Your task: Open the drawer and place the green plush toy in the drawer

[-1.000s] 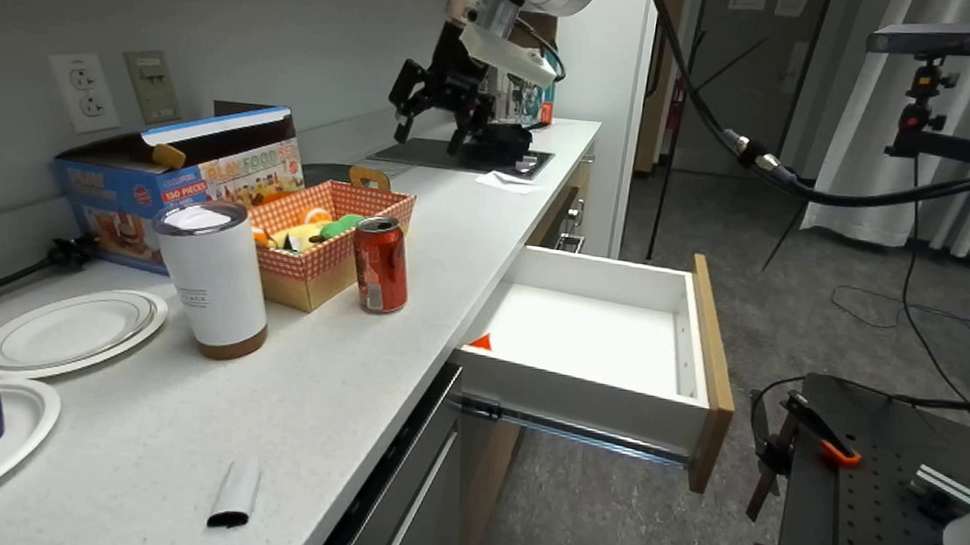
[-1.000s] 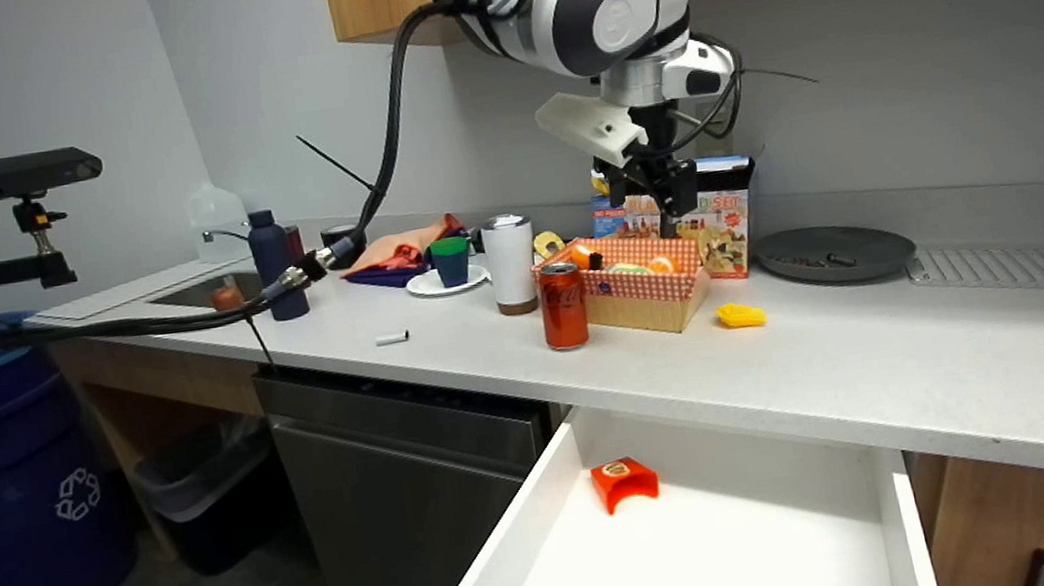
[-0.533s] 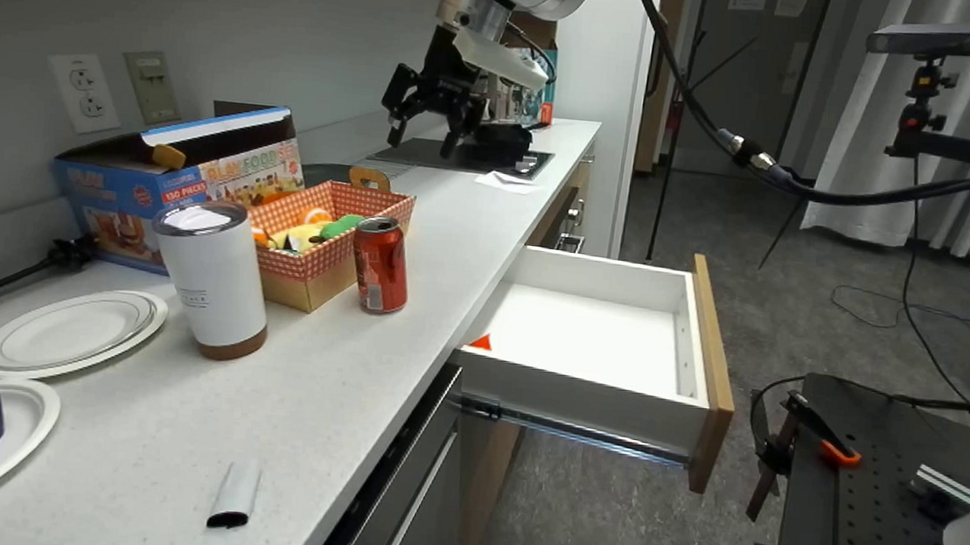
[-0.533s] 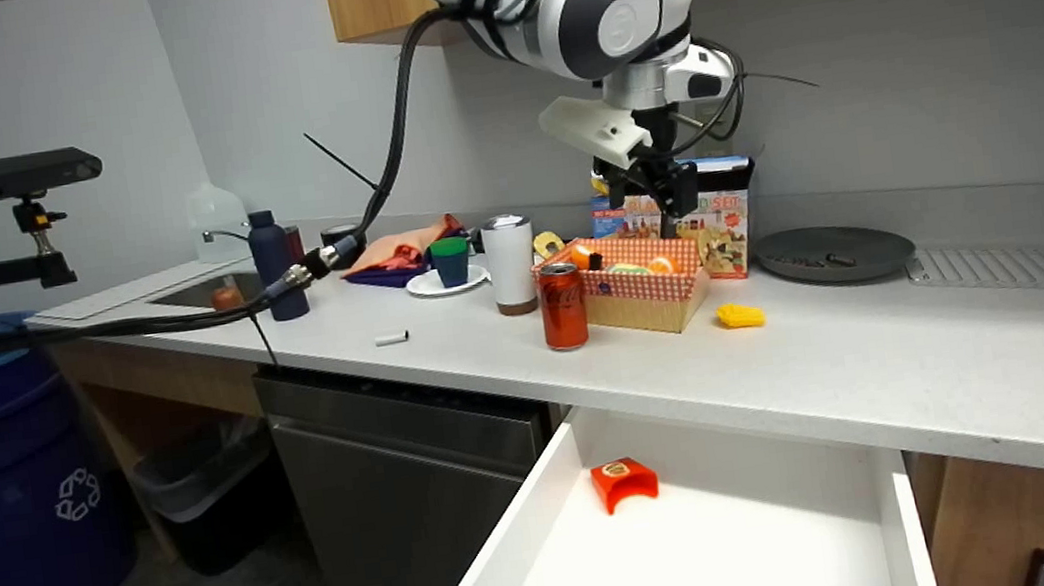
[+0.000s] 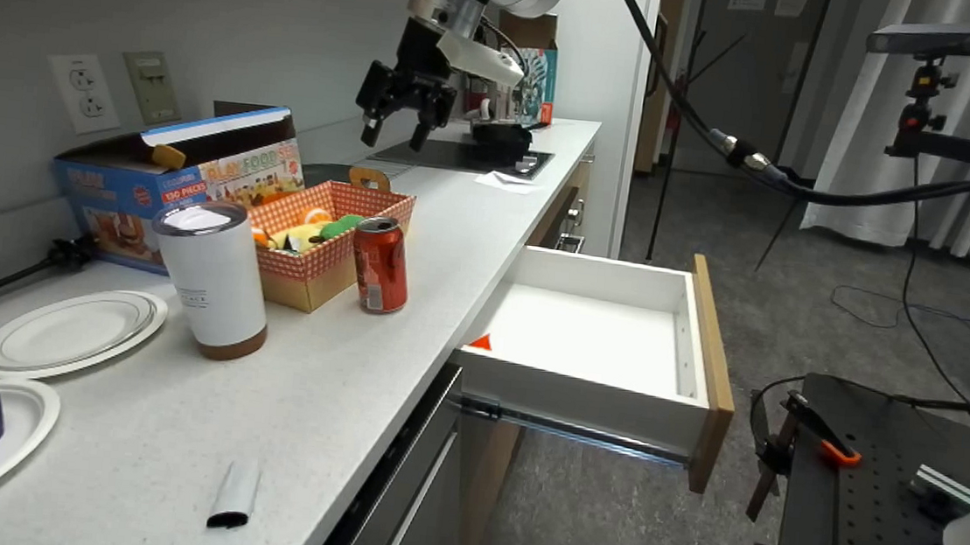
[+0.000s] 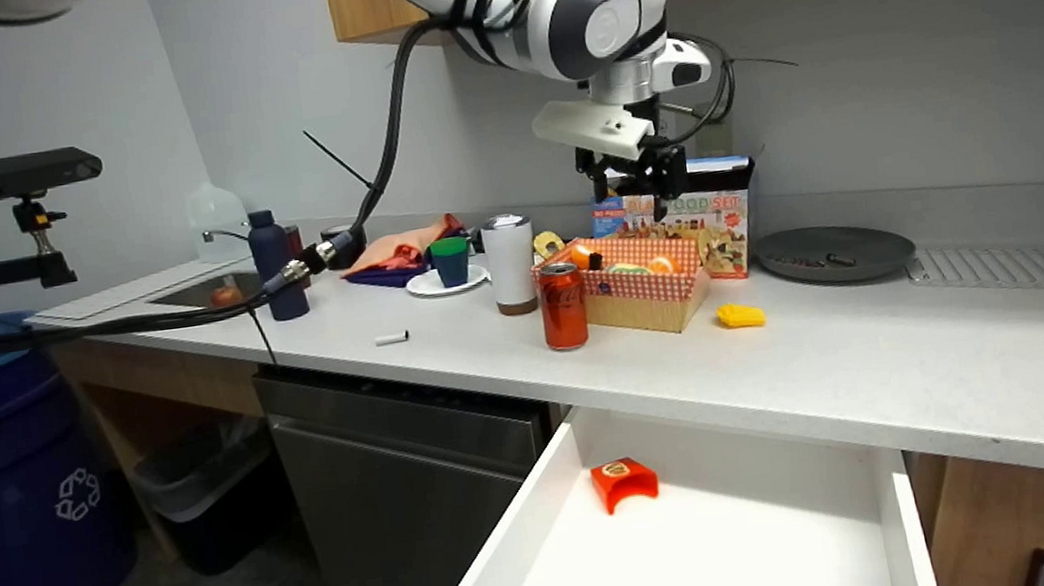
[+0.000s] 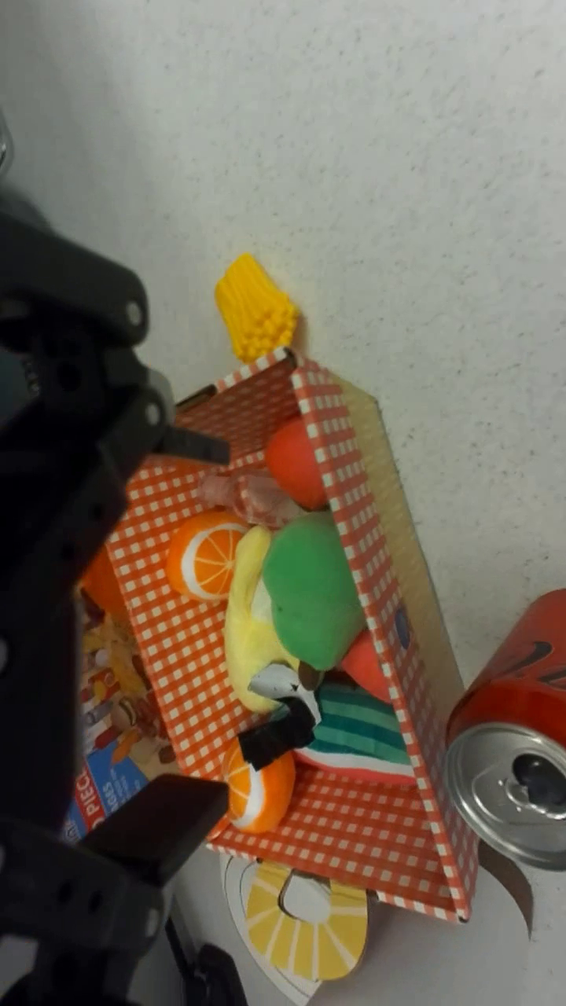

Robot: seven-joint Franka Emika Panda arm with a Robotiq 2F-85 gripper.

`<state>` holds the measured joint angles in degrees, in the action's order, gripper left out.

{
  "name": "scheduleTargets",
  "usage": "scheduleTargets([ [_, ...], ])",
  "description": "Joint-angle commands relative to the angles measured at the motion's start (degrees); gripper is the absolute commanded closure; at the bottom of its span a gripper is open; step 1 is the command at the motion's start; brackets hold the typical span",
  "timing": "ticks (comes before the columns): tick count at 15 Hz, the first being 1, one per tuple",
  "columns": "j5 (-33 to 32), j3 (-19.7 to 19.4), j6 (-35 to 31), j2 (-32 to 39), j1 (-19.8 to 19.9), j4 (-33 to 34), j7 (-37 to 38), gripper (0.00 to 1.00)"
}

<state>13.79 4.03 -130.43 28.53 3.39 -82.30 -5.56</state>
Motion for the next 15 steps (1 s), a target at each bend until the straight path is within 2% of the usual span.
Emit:
scheduleTargets([
  [1,-0.4,2.1,-2.1,5.1,-0.2,6.6,-7.2,0.0],
  [8,-0.7,5.5,-4.9,13.8,-0.7,11.7,-13.1,0.0],
  [15,-7.7,3.6,-6.8,23.3,-2.4,20.9,-13.7,0.0],
])
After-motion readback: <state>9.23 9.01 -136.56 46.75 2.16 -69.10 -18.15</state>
